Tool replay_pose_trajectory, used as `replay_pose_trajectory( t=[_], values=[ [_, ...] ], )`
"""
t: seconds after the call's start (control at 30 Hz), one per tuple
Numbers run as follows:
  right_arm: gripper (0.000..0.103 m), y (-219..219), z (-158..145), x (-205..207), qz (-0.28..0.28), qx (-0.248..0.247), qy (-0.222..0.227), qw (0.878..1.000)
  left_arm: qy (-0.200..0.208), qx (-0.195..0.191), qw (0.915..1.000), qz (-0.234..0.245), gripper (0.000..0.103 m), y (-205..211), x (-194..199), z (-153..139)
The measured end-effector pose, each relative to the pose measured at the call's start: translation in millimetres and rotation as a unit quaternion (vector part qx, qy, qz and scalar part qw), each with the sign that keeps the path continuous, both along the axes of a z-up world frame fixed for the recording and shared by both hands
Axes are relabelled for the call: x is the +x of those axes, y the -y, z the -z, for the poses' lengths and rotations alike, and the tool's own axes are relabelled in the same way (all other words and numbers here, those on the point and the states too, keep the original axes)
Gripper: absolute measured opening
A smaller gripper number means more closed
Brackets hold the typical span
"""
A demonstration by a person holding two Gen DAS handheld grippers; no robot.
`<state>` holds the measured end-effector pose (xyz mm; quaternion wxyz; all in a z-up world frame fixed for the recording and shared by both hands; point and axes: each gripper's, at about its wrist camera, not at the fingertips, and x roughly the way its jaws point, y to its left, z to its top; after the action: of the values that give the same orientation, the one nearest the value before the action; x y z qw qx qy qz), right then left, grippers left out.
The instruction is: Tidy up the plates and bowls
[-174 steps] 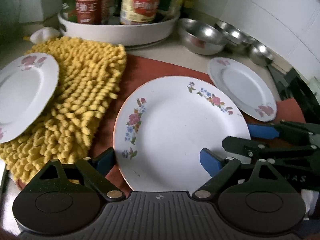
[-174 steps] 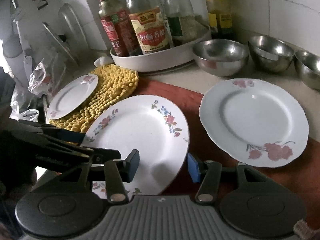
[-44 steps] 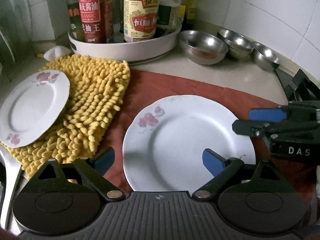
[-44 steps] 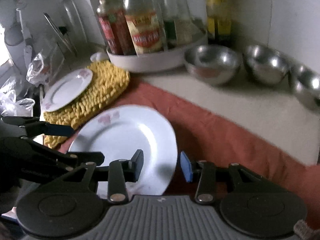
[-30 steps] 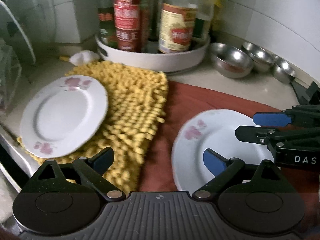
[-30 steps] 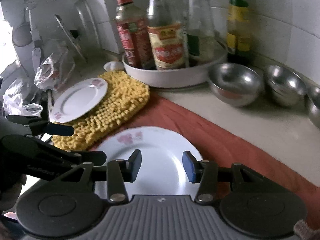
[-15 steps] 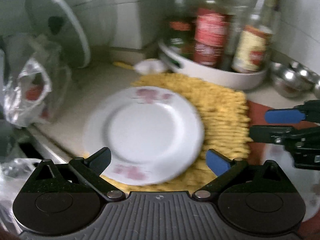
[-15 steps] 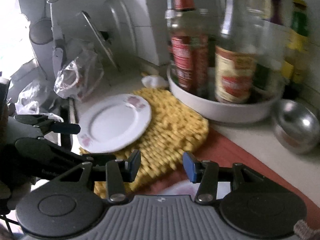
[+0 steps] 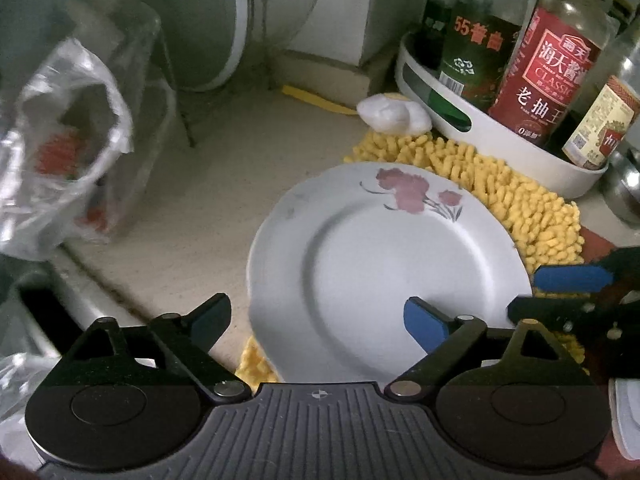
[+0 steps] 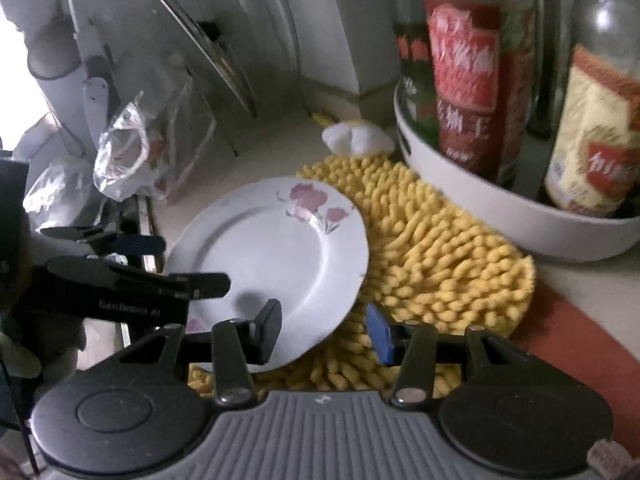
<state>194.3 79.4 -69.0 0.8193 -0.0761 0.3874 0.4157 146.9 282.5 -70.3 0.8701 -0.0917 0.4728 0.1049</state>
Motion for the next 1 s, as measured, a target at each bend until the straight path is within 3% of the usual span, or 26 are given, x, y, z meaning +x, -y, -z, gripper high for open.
replay_pose_trajectory(
  t=[0.13,0.3,0.77,1.0],
  values=[
    [0.045,-9,6,4,-0.005,-0.001,-0.018,1.0,0.011,-0.045,0.9988,0.015,0.097,-13,9,8],
    [0.045,-15,16,15,0.003,0.008,-0.043,0.999,0.022,-0.045,0.9979,0.041,0.1,-11,16,12],
    [0.041,-13,10,12,0.011,0.003,-0.029,1.0,0.029,-0.057,0.9975,0.028,0.098,-3,2,-4],
    [0.041,3,-6,6,0.025,0.021,-0.02,0.999,0.045,-0.066,0.9958,0.045,0.098,11,-5,-22]
  ],
)
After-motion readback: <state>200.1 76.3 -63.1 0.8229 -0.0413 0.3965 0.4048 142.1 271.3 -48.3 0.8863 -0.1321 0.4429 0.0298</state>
